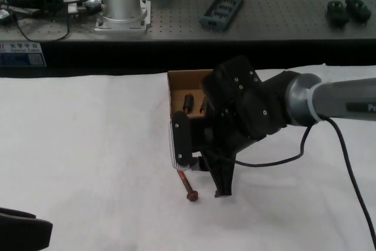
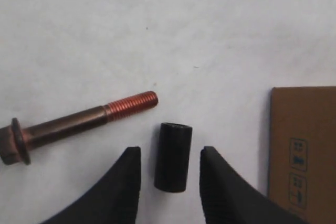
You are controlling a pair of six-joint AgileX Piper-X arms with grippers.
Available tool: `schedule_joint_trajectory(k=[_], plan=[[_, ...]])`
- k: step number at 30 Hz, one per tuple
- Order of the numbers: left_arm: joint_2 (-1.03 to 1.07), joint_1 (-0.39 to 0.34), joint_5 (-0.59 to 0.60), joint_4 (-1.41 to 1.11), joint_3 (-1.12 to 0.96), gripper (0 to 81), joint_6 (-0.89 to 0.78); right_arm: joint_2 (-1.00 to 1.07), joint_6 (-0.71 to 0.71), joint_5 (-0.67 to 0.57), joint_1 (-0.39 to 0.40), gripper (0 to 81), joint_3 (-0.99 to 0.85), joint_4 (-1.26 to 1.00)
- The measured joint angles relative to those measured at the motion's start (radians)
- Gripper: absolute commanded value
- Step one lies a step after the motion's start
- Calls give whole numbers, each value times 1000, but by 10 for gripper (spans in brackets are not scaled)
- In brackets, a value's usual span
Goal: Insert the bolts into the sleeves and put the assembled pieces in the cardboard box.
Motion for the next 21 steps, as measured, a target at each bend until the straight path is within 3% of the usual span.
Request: schedule_joint_trajectory(k=[21], plan=[[0, 0, 0, 0, 0, 246, 27, 83, 0, -47, 0, 286, -59, -3]])
